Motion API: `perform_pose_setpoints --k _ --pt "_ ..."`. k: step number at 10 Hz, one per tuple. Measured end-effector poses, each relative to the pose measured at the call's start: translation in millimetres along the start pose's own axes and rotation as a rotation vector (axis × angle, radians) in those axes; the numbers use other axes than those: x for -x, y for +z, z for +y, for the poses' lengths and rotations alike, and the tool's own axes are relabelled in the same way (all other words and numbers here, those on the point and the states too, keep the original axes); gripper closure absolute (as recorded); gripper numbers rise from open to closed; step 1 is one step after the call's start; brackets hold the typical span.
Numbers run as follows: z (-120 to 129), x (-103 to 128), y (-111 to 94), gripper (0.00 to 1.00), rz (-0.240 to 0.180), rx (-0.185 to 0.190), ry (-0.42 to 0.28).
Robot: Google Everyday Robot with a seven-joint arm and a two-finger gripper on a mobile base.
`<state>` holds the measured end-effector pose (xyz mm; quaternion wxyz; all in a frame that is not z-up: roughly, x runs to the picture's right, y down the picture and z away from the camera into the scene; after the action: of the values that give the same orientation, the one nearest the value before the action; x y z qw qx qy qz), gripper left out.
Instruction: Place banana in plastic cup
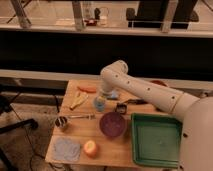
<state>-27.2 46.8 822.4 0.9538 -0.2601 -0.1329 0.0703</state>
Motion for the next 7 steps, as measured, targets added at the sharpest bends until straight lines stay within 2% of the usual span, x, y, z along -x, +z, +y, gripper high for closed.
perform_pose_setpoints --k 2,4,7 --pt "-0.1 1.4 -3.0 0.36 0.001 -0.004 -0.004" --pt "0.6 6.5 -4.2 0.21 -0.004 -0.007 -0.016" --pt "2.1 12.1 -4.5 0.2 -0.016 -0.013 -0.036"
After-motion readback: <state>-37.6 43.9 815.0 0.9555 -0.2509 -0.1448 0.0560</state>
